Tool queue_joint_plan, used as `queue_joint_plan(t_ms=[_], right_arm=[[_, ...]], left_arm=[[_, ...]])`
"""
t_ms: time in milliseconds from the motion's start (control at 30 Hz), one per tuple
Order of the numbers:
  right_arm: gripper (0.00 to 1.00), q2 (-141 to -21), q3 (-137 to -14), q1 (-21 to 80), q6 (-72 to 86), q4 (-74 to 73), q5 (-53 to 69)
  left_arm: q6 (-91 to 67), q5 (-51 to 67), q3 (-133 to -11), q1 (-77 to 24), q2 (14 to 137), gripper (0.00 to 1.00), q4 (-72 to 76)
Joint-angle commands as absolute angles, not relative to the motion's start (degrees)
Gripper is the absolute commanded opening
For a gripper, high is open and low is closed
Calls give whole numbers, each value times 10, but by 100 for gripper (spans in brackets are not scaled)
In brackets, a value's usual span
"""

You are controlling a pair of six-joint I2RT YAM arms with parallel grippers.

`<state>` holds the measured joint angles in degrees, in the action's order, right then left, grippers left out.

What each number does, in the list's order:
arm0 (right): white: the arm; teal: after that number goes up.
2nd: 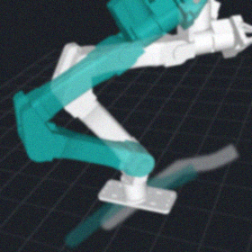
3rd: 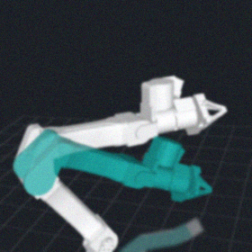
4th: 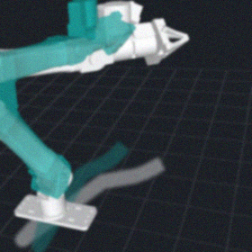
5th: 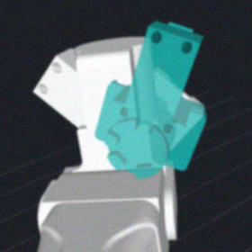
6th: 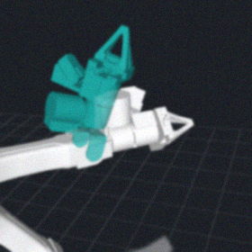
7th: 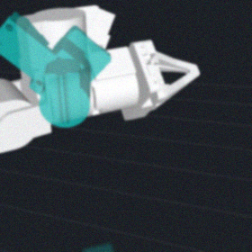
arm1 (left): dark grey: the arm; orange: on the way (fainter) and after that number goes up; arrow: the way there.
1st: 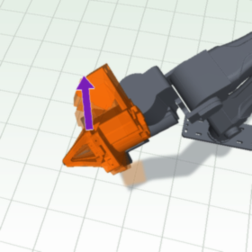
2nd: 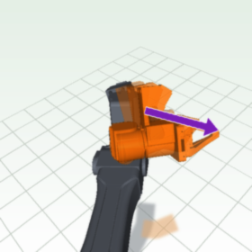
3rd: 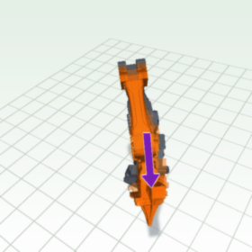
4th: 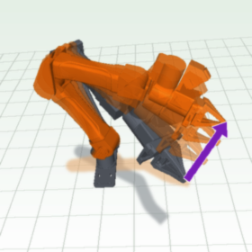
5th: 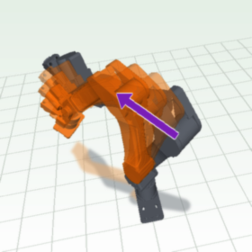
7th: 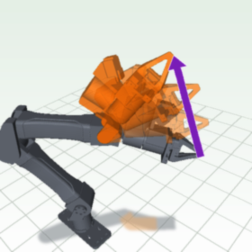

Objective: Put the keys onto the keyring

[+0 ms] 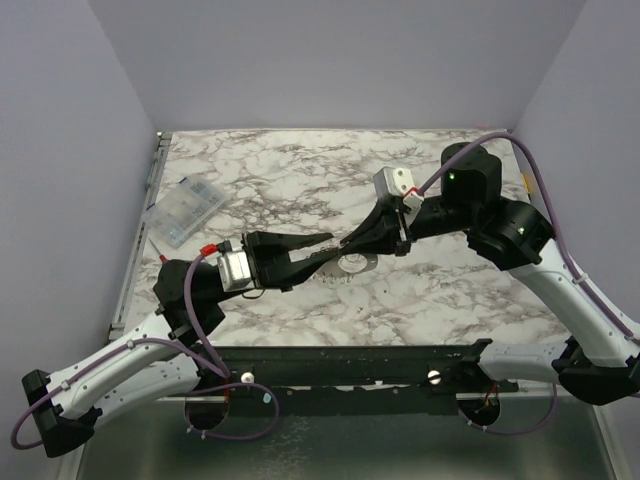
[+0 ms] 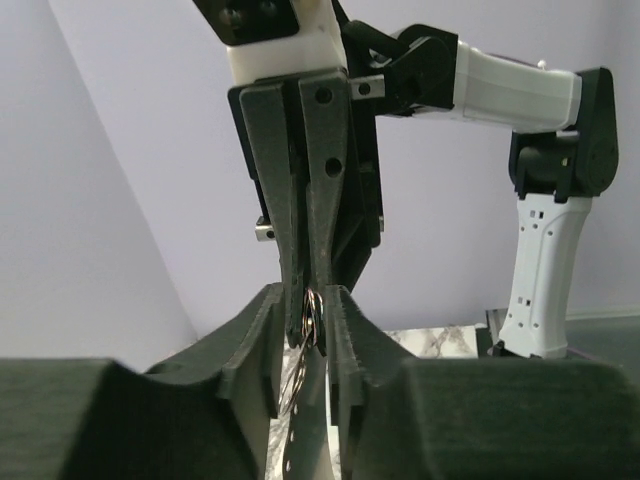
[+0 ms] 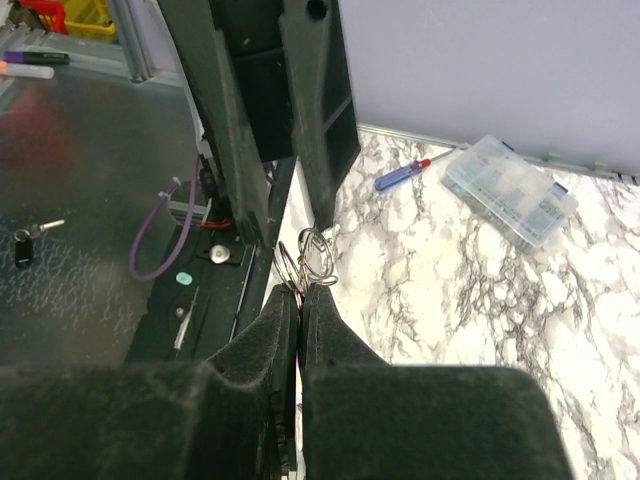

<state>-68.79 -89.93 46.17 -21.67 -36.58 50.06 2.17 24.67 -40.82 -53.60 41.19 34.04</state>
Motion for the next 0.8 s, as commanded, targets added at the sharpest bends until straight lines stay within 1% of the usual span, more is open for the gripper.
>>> queue_joint_plan(t_ms=[0,100,233,333,567,733,767], right_arm=[[1,-688,-908,465,-227,-379,487],[1,-690,-912,465,-230,-385,482],[1,-700,-918,465,-238,-404,446],[1,-707,-915,465,-244,-418,400],[1,-731,-888,465,-245,-449,302],[0,-728,-869,465,-242,-445,303],[0,-727,-865,465,-241,-445,307]], left_arm=[[12,215,-410,-534,390,46,328],[17,205,-422,-534,382,55,282],[39,184,-481,-534,388,60,141],[58,171,-534,-534,404,62,27],[71,124,-650,-534,459,64,-164],[93,111,-737,-533,524,63,-313],[102,116,-753,-533,540,61,-340]])
